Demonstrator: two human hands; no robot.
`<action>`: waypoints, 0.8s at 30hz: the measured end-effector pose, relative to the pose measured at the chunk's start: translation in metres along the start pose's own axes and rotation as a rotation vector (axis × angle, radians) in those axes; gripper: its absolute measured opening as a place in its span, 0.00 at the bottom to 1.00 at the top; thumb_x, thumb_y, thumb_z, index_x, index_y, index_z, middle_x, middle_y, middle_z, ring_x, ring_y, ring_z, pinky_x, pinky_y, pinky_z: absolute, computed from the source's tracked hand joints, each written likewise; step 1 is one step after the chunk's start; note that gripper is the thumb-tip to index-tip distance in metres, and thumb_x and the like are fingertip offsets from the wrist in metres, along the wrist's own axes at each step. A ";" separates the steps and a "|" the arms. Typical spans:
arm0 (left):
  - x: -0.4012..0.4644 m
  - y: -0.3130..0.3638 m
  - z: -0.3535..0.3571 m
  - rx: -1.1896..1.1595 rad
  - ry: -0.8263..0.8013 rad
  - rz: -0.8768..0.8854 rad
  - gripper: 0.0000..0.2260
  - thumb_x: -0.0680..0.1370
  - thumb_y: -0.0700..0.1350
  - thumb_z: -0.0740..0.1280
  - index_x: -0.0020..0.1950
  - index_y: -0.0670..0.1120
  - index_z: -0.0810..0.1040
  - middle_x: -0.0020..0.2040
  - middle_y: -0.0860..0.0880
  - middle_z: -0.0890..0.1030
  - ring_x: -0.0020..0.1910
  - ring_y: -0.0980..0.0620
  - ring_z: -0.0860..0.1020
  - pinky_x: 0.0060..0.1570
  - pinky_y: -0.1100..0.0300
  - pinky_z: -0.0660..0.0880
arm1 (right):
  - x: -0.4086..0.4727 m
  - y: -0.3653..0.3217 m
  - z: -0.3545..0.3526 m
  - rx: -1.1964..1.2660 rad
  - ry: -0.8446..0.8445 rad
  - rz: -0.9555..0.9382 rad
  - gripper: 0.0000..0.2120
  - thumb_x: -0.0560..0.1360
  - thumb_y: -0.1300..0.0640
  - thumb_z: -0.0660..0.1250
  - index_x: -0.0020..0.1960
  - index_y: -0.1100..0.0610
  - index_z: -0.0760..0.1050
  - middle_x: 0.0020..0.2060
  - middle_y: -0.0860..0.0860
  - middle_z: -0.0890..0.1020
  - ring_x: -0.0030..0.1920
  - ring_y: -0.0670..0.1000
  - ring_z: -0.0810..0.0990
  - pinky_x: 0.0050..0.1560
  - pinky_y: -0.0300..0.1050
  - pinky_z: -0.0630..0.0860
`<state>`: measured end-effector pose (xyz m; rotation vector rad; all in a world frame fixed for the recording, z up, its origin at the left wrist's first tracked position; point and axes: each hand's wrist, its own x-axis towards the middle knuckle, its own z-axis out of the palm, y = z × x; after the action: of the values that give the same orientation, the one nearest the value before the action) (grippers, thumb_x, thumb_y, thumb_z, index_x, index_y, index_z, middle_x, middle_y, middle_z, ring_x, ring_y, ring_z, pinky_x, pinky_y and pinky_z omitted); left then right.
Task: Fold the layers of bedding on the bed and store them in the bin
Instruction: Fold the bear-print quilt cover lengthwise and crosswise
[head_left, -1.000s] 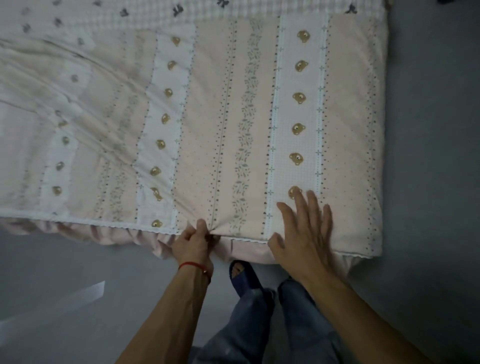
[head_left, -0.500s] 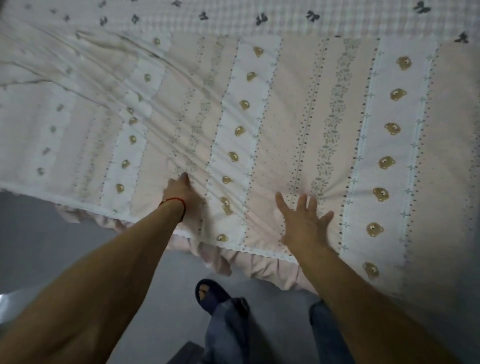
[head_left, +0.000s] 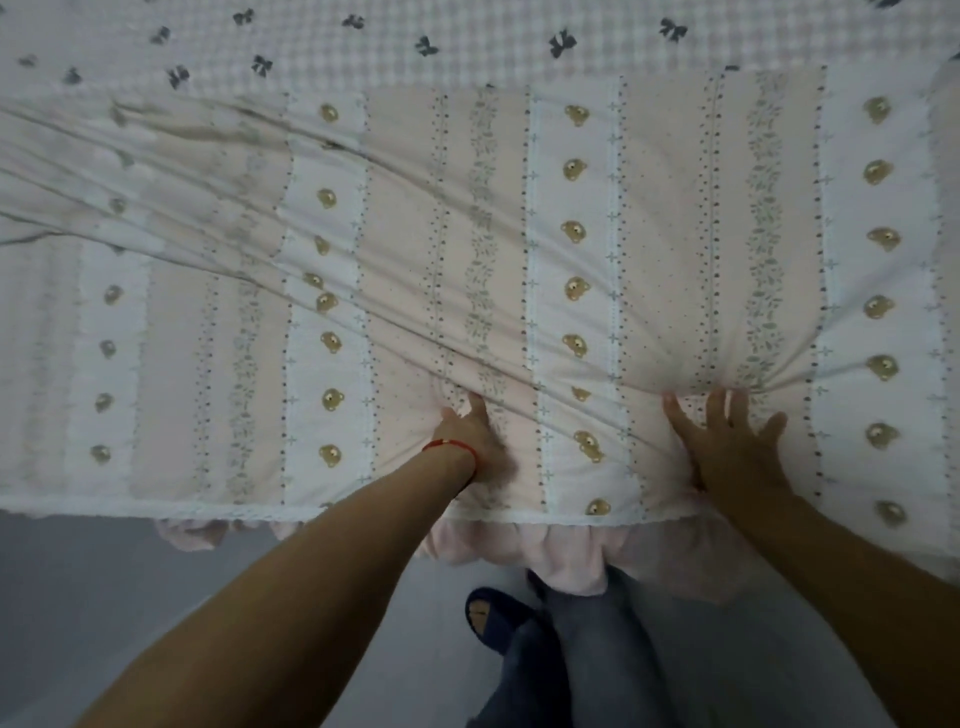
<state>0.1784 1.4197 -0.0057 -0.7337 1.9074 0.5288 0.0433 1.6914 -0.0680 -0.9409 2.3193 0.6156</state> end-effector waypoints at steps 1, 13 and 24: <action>0.003 -0.002 -0.003 0.015 0.025 0.026 0.44 0.79 0.57 0.65 0.81 0.39 0.41 0.76 0.38 0.66 0.72 0.37 0.69 0.69 0.50 0.68 | 0.000 0.000 -0.003 -0.002 0.004 0.023 0.63 0.56 0.45 0.85 0.81 0.47 0.51 0.69 0.73 0.69 0.71 0.76 0.65 0.57 0.86 0.62; 0.016 -0.141 -0.088 -1.632 0.184 -0.179 0.09 0.78 0.42 0.68 0.48 0.36 0.75 0.35 0.41 0.77 0.30 0.44 0.77 0.51 0.44 0.79 | -0.060 -0.111 -0.097 0.811 0.468 0.235 0.16 0.73 0.66 0.71 0.61 0.58 0.81 0.58 0.58 0.82 0.57 0.59 0.79 0.57 0.54 0.78; 0.061 -0.211 -0.130 -2.120 0.061 0.110 0.07 0.80 0.40 0.66 0.56 0.40 0.80 0.53 0.42 0.84 0.57 0.43 0.82 0.47 0.48 0.83 | 0.026 -0.292 -0.168 2.917 -0.095 0.525 0.06 0.82 0.59 0.64 0.58 0.58 0.77 0.60 0.61 0.77 0.64 0.62 0.79 0.67 0.62 0.76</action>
<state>0.2202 1.1676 -0.0163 -1.7785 0.7130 2.6226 0.1880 1.3907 -0.0193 1.0377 0.9137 -1.9805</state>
